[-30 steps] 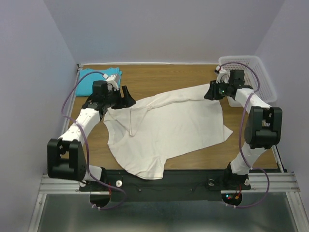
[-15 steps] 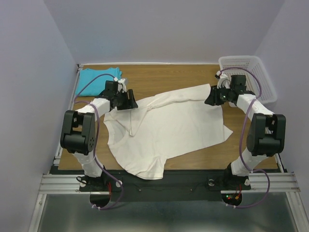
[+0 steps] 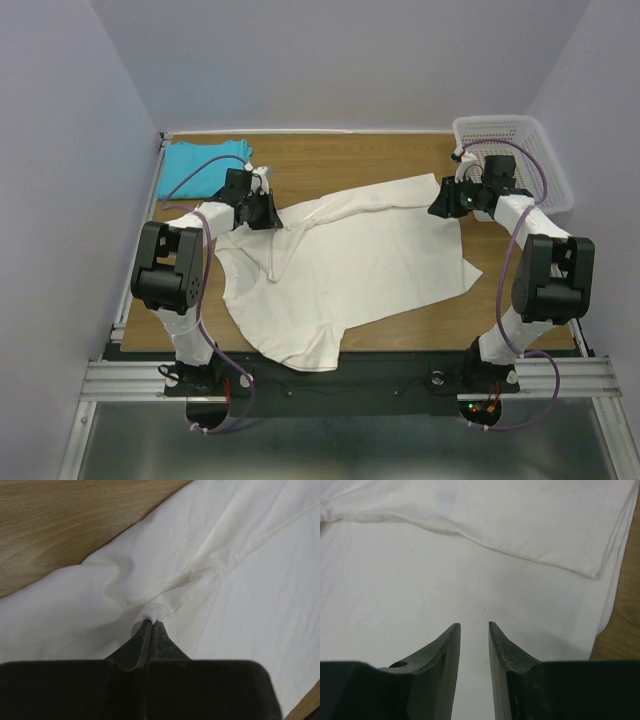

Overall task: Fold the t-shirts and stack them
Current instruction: Fold the tshirt

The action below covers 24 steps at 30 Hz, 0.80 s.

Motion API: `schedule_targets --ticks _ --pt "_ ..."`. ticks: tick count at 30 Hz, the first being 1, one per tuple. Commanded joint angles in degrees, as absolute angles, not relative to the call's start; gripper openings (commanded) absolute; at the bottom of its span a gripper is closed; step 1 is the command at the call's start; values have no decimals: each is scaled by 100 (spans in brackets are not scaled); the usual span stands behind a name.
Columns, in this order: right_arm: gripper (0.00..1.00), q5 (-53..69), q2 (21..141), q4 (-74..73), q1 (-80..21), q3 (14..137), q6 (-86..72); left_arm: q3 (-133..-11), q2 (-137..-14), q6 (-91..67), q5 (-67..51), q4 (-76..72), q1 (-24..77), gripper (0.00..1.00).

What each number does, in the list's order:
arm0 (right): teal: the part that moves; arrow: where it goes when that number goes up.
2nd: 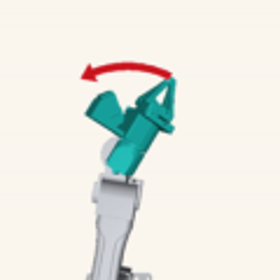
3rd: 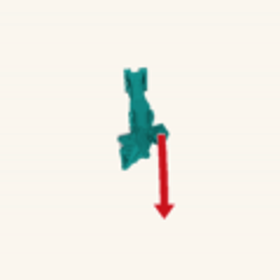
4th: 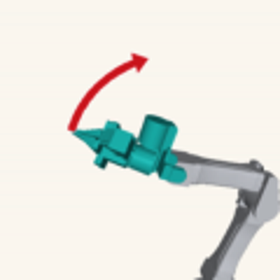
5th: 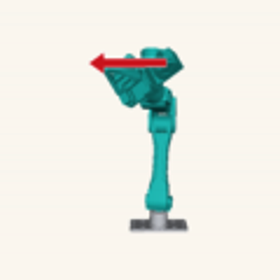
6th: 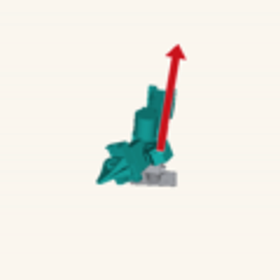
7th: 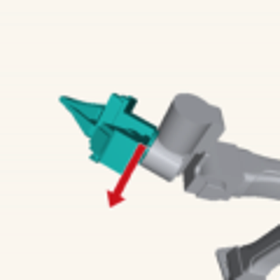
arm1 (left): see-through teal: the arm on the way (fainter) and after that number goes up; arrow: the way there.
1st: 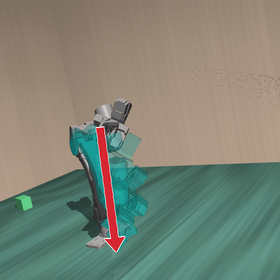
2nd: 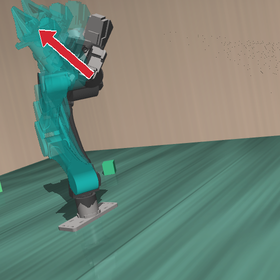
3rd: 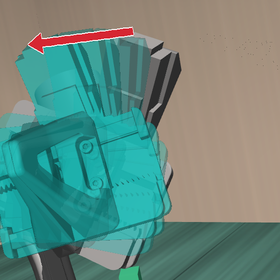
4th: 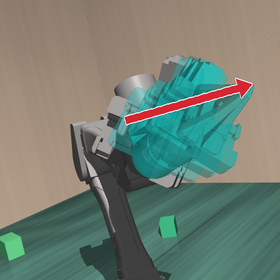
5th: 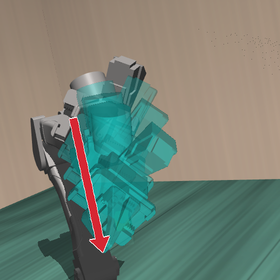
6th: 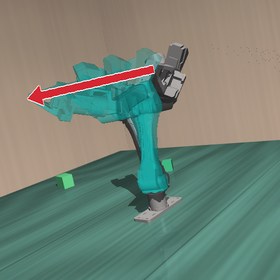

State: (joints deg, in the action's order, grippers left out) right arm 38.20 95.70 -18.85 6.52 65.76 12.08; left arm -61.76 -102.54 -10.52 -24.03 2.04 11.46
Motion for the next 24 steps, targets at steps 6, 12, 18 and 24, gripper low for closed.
schedule_targets --ticks 6,12,18,24 --pt "35 3964 9352 -1705 747 6504 1283 -5828 -9229 -949 -3382 193 1380 0" --pt "35 3964 9343 -1696 765 6504 1283 -5441 -9018 -853 -3753 412 1616 0" --pt "35 3946 9343 -1696 791 6504 1292 -5309 -9079 -756 -3779 536 1872 0" --pt "35 3938 9360 -1696 809 6495 1292 -5352 -9176 -905 -3665 440 2013 7"
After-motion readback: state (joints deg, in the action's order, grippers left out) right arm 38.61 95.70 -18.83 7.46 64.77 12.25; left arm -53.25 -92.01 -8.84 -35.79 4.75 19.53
